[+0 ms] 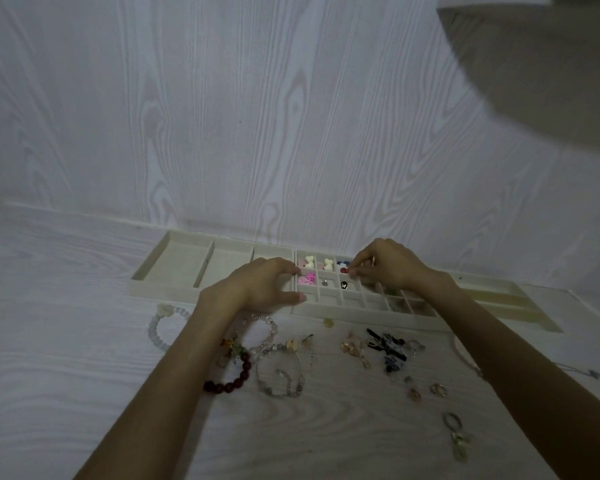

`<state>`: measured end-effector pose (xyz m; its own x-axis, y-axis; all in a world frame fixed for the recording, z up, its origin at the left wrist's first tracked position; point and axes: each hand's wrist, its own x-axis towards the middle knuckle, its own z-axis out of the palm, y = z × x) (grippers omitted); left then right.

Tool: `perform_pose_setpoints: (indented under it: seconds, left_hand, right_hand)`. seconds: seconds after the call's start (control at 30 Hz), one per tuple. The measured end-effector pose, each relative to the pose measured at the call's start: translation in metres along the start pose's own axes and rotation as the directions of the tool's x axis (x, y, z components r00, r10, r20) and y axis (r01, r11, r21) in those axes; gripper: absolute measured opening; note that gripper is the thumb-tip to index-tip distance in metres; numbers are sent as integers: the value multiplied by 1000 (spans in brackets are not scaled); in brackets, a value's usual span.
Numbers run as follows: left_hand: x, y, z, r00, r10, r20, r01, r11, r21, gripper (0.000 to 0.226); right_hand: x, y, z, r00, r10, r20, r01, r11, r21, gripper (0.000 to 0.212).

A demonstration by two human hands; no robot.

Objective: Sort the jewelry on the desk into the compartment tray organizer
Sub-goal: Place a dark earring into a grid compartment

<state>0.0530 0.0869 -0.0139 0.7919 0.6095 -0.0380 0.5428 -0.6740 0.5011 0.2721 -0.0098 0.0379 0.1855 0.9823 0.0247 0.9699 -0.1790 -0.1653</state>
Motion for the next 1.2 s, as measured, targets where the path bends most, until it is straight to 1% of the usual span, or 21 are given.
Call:
perform_pose_setpoints:
  seconds: [0.1, 0.17, 0.27, 0.3, 0.37, 0.47, 0.57, 0.63, 0.67, 0.7, 0.73, 0.77, 0.8, 0.83, 0.87, 0.9, 0.93, 1.0, 1.07, 1.2]
  left_hand:
    - [-1, 2, -3, 1000, -6, -3, 6, 1000, -4, 62]
    - [-4, 7, -5, 1000, -3, -25, 4, 1000, 30, 58]
    - [-8, 18, -13, 993, 19, -120, -14, 999, 44, 44]
    - [-10, 23, -16, 989, 36, -146, -32, 999, 29, 36]
    - [-15, 31, -20, 984, 70, -166, -71, 998, 0, 23]
    - [-23, 40, -23, 986, 85, -140, -89, 996, -20, 16]
    - [-30, 44, -25, 986, 92, -138, -93, 996, 0, 10]
    - [-32, 45, -26, 989, 87, -121, -84, 996, 32, 12]
    - [-33, 45, -26, 991, 79, -105, -75, 996, 39, 14]
    - [-33, 45, -26, 994, 72, -85, -69, 997, 35, 15]
    - [-33, 45, -28, 995, 76, -64, -75, 997, 14, 17]
    - [-33, 46, -30, 995, 85, -45, -87, 996, -37, 20]
    - [-33, 48, -33, 995, 98, -30, -101, 988, -119, 23]
    - [-34, 52, -36, 995, 101, -11, -101, 971, -219, 26]
    - [-36, 56, -38, 995, 96, 11, -87, 944, -319, 28]
    - [-37, 62, -39, 996, 86, 30, -67, 916, -396, 28]
    - [-38, 67, -40, 996, 77, 36, -53, 895, -442, 27]
    - [-41, 77, -38, 998, 66, 7, -55, 877, -477, 25]
    - [-42, 84, -37, 996, 55, -66, -80, 870, -486, 23]
    - [-43, 90, -34, 975, 33, -218, -126, 894, -429, 22]
  right_hand:
    - [-19, -13, -9, 997, -25, -72, 30, 997, 70, 13]
    - [-38, -27, -4, 994, -71, -85, 78, 993, 84, 10]
    - [-62, -41, 19, 990, -138, -31, 137, 990, -40, 16]
    - [-66, -43, 26, 991, -132, -31, 129, 989, -70, 20]
    - [-71, -43, 38, 995, -78, -58, 74, 995, -61, 26]
    - [-70, -43, 50, 991, -38, -126, 34, 999, -33, 24]
    - [-68, -48, 59, 991, -26, -131, 24, 999, -23, 21]
    - [-69, -50, 62, 993, -4, -119, 10, 999, 47, 20]
    - [-71, -51, 61, 992, 17, -122, 2, 988, 157, 18]
    - [-72, -50, 59, 990, 62, -127, -15, 941, 337, 16]
    - [-74, -49, 54, 986, 129, -106, -45, 817, 575, 13]
    - [-76, -48, 48, 981, 191, -21, -100, 600, 794, 11]
    - [-77, -47, 41, 975, 192, 110, -168, 322, 932, 12]
    - [-79, -47, 35, 961, 138, 238, -247, 46, 968, 15]
    - [-81, -48, 31, 944, 73, 322, -310, -146, 940, 18]
    - [-83, -48, 28, 933, 27, 360, -341, -262, 903, 20]
    - [-85, -48, 27, 927, 0, 375, -353, -333, 874, 21]
    - [-87, -49, 26, 920, -19, 392, -366, -401, 840, 22]
    - [-89, -53, 25, 913, -21, 406, -378, -416, 827, 23]
    - [-89, -60, 26, 907, 16, 422, -384, -384, 840, 26]
